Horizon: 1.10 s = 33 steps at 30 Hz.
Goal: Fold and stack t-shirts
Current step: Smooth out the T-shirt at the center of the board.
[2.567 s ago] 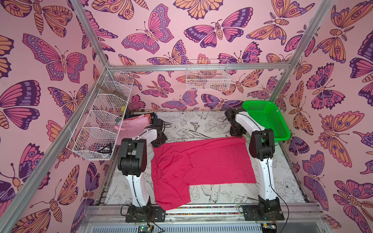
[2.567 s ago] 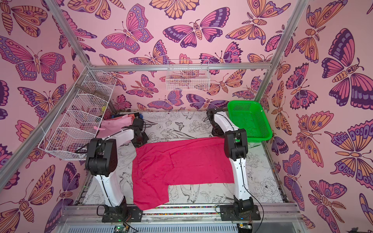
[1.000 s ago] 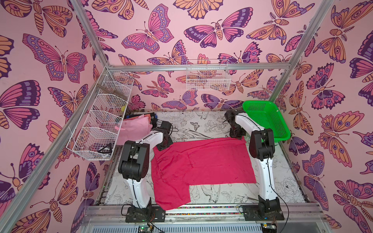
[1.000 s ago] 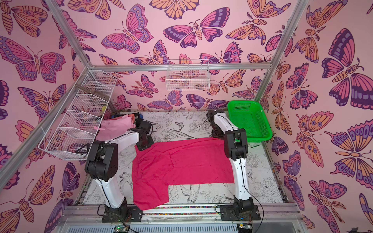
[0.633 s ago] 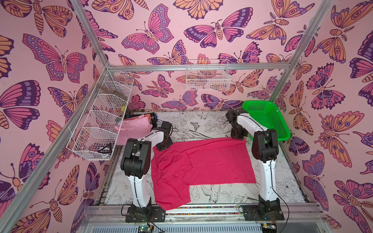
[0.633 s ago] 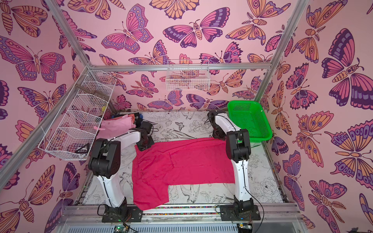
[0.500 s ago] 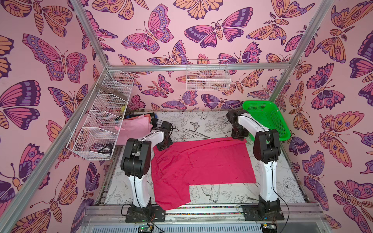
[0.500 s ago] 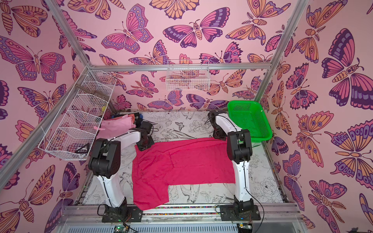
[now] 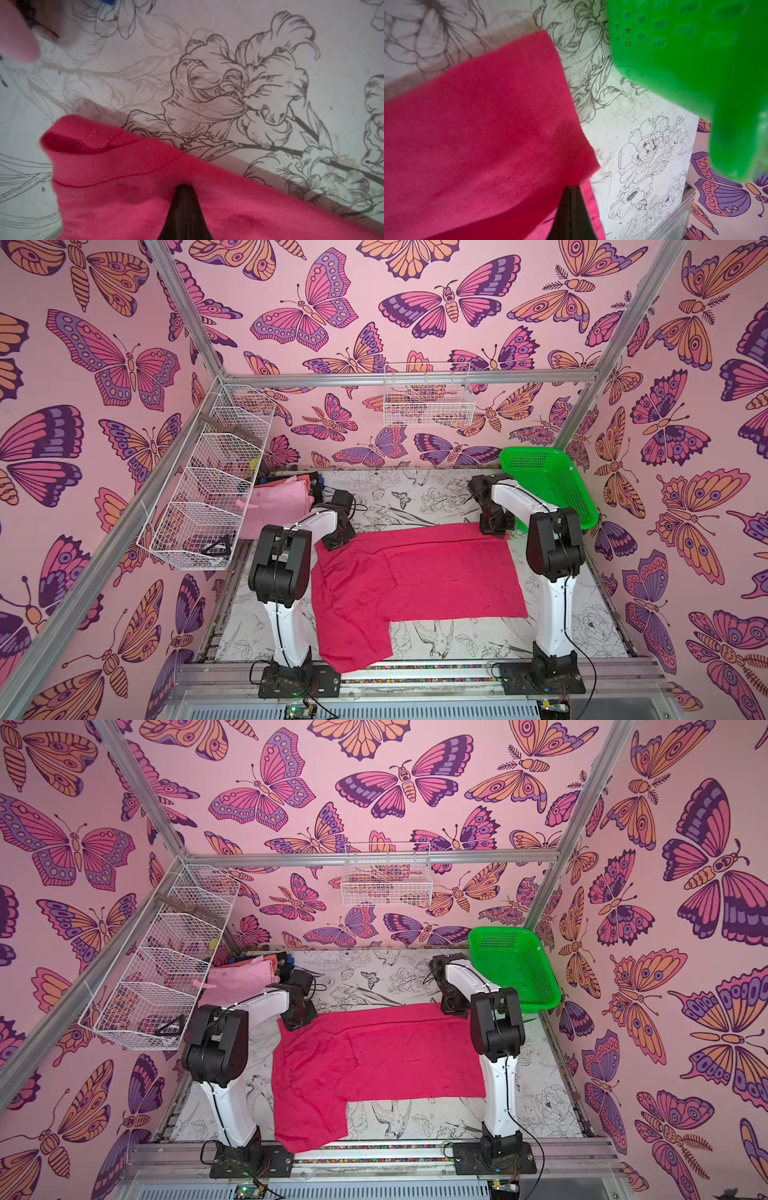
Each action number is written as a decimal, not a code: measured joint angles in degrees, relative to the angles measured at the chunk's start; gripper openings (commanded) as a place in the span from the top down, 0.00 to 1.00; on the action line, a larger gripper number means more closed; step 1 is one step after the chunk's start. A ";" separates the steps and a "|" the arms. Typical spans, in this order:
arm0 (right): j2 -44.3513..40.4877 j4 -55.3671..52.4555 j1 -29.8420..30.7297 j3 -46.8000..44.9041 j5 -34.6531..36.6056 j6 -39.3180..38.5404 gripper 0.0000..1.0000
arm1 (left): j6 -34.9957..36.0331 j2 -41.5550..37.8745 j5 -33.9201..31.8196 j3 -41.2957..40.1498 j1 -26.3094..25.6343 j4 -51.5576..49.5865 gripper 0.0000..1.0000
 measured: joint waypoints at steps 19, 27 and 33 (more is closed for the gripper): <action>-5.20 -0.98 3.19 -3.28 -0.42 -1.09 0.73 | 0.02 -3.63 0.02 -0.52 0.31 -1.16 1.00; -11.04 -2.25 5.77 1.44 -2.99 -1.95 0.68 | 0.33 -5.51 -0.20 -0.52 0.31 -3.02 1.00; -8.94 -2.93 6.21 2.34 -2.95 -4.13 0.71 | 0.31 -9.92 0.00 -0.83 0.28 -4.22 0.92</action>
